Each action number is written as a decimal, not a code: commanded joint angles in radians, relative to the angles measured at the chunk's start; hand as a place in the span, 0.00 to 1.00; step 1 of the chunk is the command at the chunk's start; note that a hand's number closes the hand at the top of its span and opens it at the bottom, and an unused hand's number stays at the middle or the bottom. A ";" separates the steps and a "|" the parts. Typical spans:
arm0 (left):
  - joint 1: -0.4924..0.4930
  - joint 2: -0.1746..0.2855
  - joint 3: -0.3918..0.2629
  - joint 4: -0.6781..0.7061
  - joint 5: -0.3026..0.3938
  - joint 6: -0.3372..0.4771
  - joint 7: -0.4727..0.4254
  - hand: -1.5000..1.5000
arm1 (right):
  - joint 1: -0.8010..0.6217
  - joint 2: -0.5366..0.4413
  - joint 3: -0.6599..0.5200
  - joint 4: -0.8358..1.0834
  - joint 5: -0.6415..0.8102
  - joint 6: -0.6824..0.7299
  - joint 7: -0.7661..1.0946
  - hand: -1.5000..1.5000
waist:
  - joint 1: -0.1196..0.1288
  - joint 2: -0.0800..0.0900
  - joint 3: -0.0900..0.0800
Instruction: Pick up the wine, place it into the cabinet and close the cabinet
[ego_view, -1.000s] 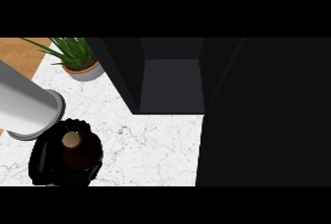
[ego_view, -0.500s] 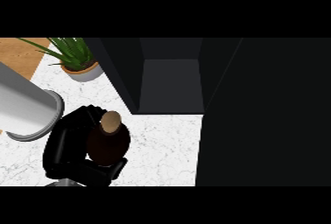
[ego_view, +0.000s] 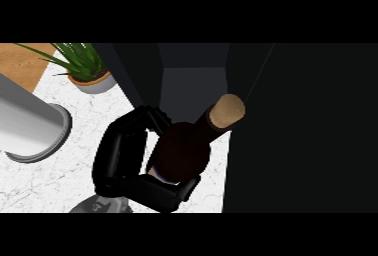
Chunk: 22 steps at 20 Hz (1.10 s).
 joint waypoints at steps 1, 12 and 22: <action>-0.135 0.000 -0.020 0.072 0.019 0.097 0.036 1.00 | 0.067 0.045 0.043 -0.083 -0.038 -0.009 -0.007 0.00 | 0.001 0.001 0.000; -0.312 0.000 -0.110 0.229 0.017 0.316 0.043 1.00 | 0.050 -0.001 -0.051 -0.089 -0.142 0.025 0.003 0.00 | -0.003 0.001 0.000; -0.426 0.000 -0.085 0.364 0.042 0.374 -0.052 1.00 | -0.054 -0.013 -0.036 -0.091 -0.116 -0.033 0.102 0.00 | -0.001 0.002 -0.001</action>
